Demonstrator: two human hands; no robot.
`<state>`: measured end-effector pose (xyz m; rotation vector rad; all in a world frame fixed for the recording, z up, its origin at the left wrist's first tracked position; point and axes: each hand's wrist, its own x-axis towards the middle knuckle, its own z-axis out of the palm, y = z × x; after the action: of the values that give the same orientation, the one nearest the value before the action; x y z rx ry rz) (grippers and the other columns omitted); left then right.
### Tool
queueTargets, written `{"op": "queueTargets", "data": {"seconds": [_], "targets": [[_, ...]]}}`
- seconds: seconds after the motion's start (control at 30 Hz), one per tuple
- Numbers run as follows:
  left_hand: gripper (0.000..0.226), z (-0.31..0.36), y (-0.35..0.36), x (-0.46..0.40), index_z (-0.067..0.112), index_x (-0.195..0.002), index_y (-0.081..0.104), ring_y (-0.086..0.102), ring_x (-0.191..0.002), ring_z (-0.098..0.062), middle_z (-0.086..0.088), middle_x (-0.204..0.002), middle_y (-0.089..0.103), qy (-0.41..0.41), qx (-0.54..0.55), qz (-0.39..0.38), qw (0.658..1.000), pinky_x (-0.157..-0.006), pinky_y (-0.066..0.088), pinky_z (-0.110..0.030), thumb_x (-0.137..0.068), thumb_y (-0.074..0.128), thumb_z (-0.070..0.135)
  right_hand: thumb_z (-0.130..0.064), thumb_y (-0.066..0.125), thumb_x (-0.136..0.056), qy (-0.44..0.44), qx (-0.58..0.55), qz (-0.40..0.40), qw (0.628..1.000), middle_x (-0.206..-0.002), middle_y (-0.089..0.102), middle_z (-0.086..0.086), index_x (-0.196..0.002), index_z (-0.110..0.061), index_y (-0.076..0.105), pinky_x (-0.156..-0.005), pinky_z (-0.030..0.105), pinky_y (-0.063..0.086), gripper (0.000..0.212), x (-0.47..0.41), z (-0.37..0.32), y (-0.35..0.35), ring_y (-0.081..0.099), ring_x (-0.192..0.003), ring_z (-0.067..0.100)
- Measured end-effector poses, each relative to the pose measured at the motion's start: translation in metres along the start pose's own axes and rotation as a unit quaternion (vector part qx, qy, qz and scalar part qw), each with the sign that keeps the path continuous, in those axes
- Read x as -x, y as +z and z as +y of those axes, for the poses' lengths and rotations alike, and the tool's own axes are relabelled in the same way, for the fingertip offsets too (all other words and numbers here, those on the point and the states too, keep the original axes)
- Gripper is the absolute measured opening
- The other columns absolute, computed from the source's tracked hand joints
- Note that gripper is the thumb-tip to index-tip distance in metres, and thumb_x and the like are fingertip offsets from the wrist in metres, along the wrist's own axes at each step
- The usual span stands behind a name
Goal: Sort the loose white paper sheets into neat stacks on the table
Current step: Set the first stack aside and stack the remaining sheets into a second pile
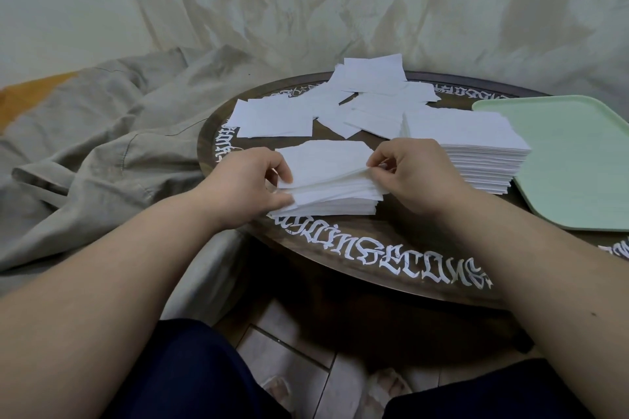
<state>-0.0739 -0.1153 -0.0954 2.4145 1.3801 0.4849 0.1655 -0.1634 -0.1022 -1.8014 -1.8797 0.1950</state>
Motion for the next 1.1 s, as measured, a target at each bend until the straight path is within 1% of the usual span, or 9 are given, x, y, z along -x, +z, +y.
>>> {"op": "queueTargets", "data": {"seconds": [0.27, 0.37, 0.5, 0.57, 0.67, 0.73, 0.9, 1.0, 1.1], "targets": [[0.013, -0.001, 0.0, 0.0, 0.021, -0.083, 0.066, 0.055, -0.066, 0.004, 0.006, -0.085, 0.067, -0.003, -0.005, 0.018, 1.0, -0.071, 0.044, -0.017, -0.074, 0.072, 0.015, -0.021, 0.062, -0.088, 0.002, 0.001, -0.007, 1.0, -0.091, 0.069, -0.002, -0.095, -0.018, 0.07, -0.082, 0.031, 0.049, 0.011, 0.001, -0.001, -0.002, 0.061, -0.088, 0.014], [0.008, -0.002, 0.0, -0.001, 0.022, -0.08, 0.066, 0.058, -0.071, -0.002, 0.007, -0.081, 0.068, 0.003, -0.015, 0.038, 0.999, -0.073, 0.045, -0.02, -0.076, 0.069, 0.015, -0.021, 0.062, -0.088, 0.001, 0.007, -0.018, 1.0, -0.09, 0.068, -0.003, -0.096, -0.019, 0.07, -0.082, 0.032, 0.049, 0.011, 0.001, -0.001, -0.002, 0.061, -0.088, 0.013], [0.007, -0.002, 0.003, -0.002, 0.026, -0.08, 0.064, 0.056, -0.067, -0.002, 0.01, -0.067, 0.062, 0.006, -0.03, 0.058, 0.998, -0.065, 0.04, -0.02, -0.079, 0.067, 0.019, -0.024, 0.062, -0.088, -0.005, 0.015, -0.02, 1.0, -0.076, 0.059, -0.013, -0.094, -0.02, 0.07, -0.078, 0.03, 0.048, 0.011, 0.002, -0.001, -0.004, 0.061, -0.087, 0.013], [0.008, -0.001, 0.004, -0.004, 0.027, -0.079, 0.062, 0.053, -0.063, 0.001, 0.012, -0.061, 0.058, 0.008, -0.032, 0.065, 0.997, -0.06, 0.037, -0.016, -0.08, 0.067, 0.021, -0.028, 0.064, -0.086, -0.007, 0.011, -0.025, 1.0, -0.07, 0.051, -0.021, -0.096, -0.019, 0.069, -0.072, 0.026, 0.043, 0.015, 0.003, -0.002, -0.004, 0.057, -0.082, 0.011], [0.012, 0.002, 0.005, -0.006, 0.027, -0.074, 0.06, 0.052, -0.061, 0.001, 0.016, -0.059, 0.054, 0.008, -0.014, 0.085, 0.996, -0.061, 0.038, -0.023, -0.081, 0.068, 0.02, -0.035, 0.07, -0.081, -0.007, 0.004, -0.035, 0.999, -0.068, 0.042, -0.023, -0.101, -0.019, 0.068, -0.065, 0.021, 0.033, 0.025, 0.002, -0.001, -0.004, 0.048, -0.077, 0.007], [0.014, 0.002, 0.006, -0.007, 0.026, -0.074, 0.059, 0.055, -0.062, -0.001, 0.016, -0.061, 0.056, 0.005, 0.009, 0.106, 0.994, -0.064, 0.039, -0.024, -0.082, 0.069, 0.018, -0.034, 0.07, -0.082, -0.012, 0.014, -0.031, 0.999, -0.068, 0.04, -0.023, -0.104, -0.018, 0.068, -0.067, 0.022, 0.032, 0.027, 0.001, 0.0, -0.004, 0.047, -0.078, 0.007], [0.019, -0.006, 0.009, -0.008, 0.028, -0.075, 0.059, 0.062, -0.073, -0.009, 0.013, -0.077, 0.066, -0.015, 0.048, 0.132, 0.99, -0.071, 0.045, -0.021, -0.081, 0.07, 0.014, -0.026, 0.063, -0.088, -0.022, 0.011, 0.007, 1.0, -0.077, 0.049, -0.019, -0.104, -0.017, 0.069, -0.071, 0.02, 0.031, 0.019, 0.0, 0.003, -0.001, 0.045, -0.08, 0.006], [0.031, -0.007, 0.009, -0.011, 0.033, -0.07, 0.053, 0.067, -0.081, -0.015, 0.01, -0.089, 0.069, -0.013, 0.081, 0.151, 0.985, -0.083, 0.052, -0.031, -0.08, 0.07, 0.01, -0.019, 0.061, -0.09, -0.02, -0.007, 0.056, 0.998, -0.092, 0.067, -0.003, -0.101, -0.014, 0.071, -0.081, 0.028, 0.044, 0.016, -0.002, -0.001, -0.001, 0.058, -0.086, 0.015], [0.034, -0.006, 0.001, -0.015, 0.031, -0.069, 0.052, 0.067, -0.079, -0.013, 0.018, -0.089, 0.064, -0.007, 0.146, 0.189, 0.971, -0.085, 0.054, -0.033, -0.08, 0.069, 0.003, -0.012, 0.065, -0.085, -0.061, -0.036, 0.148, 0.986, -0.09, 0.07, 0.006, -0.093, -0.01, 0.072, -0.082, 0.039, 0.051, 0.011, -0.007, -0.008, -0.001, 0.064, -0.082, 0.021]]}}
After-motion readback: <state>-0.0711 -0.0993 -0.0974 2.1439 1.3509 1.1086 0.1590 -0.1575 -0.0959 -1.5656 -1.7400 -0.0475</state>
